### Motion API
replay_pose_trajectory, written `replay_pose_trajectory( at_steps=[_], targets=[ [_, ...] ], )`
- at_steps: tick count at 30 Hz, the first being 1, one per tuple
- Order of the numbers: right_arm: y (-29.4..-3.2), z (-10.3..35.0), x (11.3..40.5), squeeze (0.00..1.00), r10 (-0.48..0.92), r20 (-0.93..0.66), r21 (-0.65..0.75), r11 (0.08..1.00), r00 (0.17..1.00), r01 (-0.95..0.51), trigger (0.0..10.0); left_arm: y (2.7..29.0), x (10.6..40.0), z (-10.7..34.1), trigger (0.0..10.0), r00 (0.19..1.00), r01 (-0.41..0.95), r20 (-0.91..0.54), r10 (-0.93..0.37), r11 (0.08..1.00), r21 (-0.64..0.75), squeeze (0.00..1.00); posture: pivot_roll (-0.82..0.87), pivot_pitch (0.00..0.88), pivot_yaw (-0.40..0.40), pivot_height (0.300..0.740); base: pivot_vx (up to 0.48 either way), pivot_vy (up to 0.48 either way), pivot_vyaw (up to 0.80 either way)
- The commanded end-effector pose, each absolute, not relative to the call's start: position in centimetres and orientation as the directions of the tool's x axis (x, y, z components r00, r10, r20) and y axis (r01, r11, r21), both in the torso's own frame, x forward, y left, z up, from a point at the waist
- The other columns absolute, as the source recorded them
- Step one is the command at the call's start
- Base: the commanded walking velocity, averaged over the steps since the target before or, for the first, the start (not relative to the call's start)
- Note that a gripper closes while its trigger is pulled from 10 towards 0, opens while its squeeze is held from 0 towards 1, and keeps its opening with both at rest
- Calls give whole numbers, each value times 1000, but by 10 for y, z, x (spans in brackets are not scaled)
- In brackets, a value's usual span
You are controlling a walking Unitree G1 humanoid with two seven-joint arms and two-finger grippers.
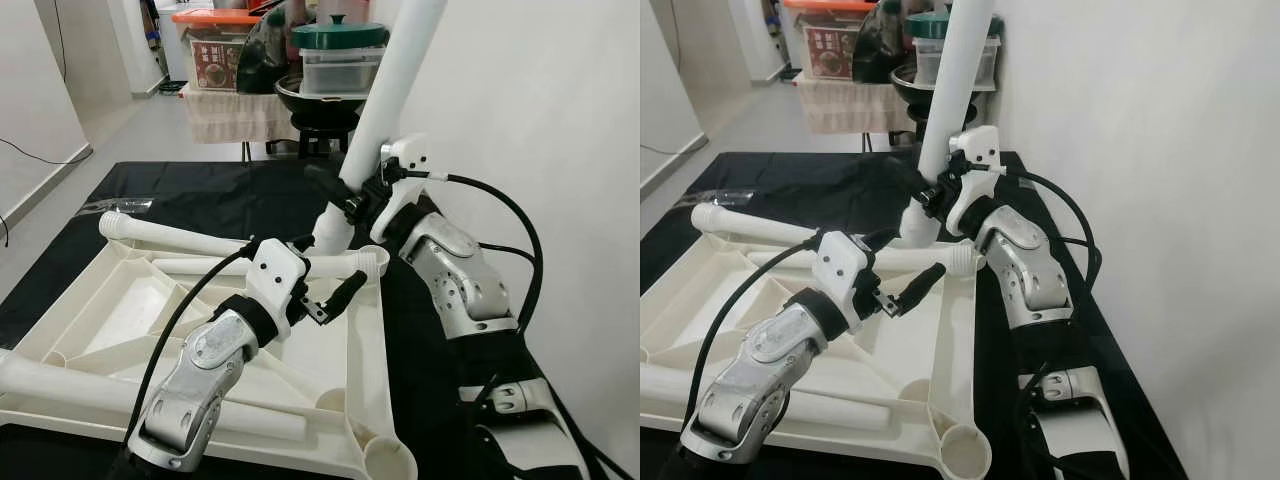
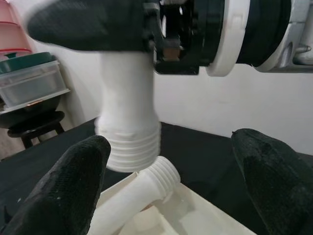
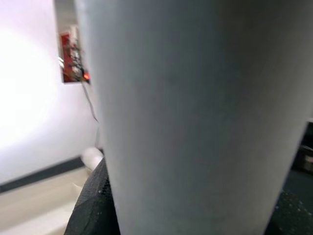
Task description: Building children table
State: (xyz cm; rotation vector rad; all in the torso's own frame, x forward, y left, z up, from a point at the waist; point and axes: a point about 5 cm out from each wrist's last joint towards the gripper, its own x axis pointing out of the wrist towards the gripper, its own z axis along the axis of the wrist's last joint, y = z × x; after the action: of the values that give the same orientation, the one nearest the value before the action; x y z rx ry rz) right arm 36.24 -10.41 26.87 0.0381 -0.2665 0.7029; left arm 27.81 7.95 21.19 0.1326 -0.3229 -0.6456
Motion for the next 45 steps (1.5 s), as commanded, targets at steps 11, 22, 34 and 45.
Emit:
replay_pose_trajectory(
  at_steps=[11, 22, 34, 45],
  targets=[
    [-116, 257, 365, 0, 606, 190, -112, 795, 773, -596, 10000, 87, 285, 206, 10000, 848, 415, 241, -472, 875, 251, 0, -11, 0, -23, 740, 0, 0, 0],
    [-122, 252, 361, 0, 631, 161, -120, 776, 759, -619, 10000, 86, 287, 203, 10000, 861, 400, 223, -457, 880, 256, 0, -20, 0, -22, 740, -92, 0, 0],
    [-119, 246, 357, 0, 648, 145, -125, 762, 748, -635, 10000, 85, 287, 201, 10000, 869, 393, 217, -445, 886, 246, 0, -19, 0, -24, 740, -218, 0, 0],
    [-118, 237, 354, 0, 656, 112, -116, 755, 746, -646, 10000, 92, 288, 191, 10000, 877, 391, 185, -444, 882, 263, 0, -25, 0, -20, 740, 0, 0, 0]
  ],
)
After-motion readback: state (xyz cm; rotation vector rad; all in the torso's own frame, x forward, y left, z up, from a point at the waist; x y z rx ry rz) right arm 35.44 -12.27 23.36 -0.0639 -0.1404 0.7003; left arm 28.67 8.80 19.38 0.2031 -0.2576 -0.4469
